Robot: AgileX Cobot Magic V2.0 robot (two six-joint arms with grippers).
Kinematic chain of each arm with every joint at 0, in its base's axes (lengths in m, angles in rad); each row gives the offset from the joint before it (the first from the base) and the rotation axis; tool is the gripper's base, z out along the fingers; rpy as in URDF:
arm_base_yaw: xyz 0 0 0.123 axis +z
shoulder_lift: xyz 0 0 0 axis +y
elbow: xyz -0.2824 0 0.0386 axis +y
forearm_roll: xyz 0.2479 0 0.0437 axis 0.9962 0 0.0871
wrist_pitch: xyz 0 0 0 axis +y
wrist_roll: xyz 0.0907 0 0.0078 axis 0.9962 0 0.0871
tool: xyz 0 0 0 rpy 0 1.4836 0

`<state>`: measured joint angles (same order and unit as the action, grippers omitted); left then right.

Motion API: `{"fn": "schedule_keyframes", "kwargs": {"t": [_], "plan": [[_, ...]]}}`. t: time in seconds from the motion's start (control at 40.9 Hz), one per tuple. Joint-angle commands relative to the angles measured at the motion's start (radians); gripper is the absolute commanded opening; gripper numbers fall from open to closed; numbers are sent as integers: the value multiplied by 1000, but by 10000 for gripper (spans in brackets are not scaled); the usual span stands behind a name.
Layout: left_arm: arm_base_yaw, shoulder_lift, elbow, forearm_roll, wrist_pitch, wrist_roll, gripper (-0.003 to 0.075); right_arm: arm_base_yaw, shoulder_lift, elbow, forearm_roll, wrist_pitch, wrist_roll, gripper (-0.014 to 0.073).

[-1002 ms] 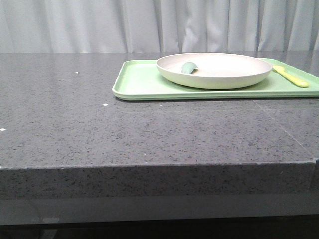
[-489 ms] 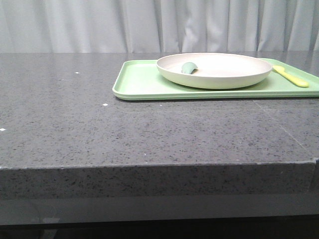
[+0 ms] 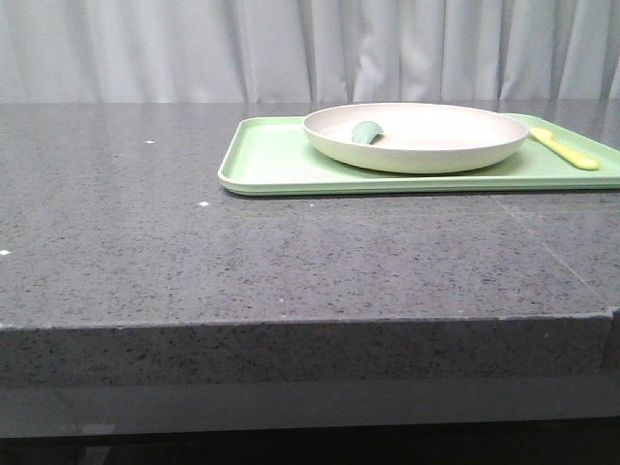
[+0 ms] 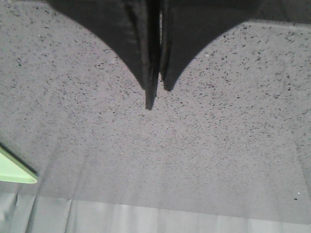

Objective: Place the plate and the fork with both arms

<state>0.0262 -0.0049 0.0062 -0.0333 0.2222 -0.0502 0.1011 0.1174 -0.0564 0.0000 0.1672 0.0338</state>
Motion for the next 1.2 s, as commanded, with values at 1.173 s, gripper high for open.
{"fn": "schedule_keyframes", "kwargs": {"t": [1.173], "plan": [[2, -21, 1, -2, -83, -10, -18, -5, -146, 80, -10, 9, -12, -120]]}}
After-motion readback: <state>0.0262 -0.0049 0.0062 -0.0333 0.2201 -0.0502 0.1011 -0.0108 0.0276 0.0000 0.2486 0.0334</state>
